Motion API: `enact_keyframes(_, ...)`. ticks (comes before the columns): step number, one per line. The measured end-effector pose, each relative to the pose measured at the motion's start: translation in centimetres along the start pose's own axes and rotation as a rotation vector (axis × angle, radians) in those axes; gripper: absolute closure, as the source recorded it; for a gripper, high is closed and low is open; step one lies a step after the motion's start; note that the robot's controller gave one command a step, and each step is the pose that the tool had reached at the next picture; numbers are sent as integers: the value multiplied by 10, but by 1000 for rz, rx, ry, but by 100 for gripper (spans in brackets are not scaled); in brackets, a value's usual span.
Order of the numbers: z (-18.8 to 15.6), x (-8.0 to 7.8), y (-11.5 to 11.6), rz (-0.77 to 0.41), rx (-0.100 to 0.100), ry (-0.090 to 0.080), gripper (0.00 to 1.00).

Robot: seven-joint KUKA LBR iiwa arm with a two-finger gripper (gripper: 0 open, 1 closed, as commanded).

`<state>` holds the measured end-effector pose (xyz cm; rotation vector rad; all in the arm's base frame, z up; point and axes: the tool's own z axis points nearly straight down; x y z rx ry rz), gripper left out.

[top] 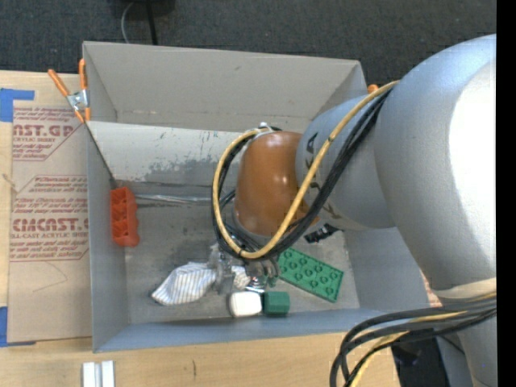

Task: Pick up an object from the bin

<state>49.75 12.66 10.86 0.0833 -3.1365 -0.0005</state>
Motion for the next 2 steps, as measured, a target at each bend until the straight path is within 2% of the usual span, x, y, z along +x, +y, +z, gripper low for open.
enact_keyframes(1, -28, -8, -6, -5, -4, -21, 100)
enact_keyframes(2, 25, -4, 5, -79, -1, -7, 100)
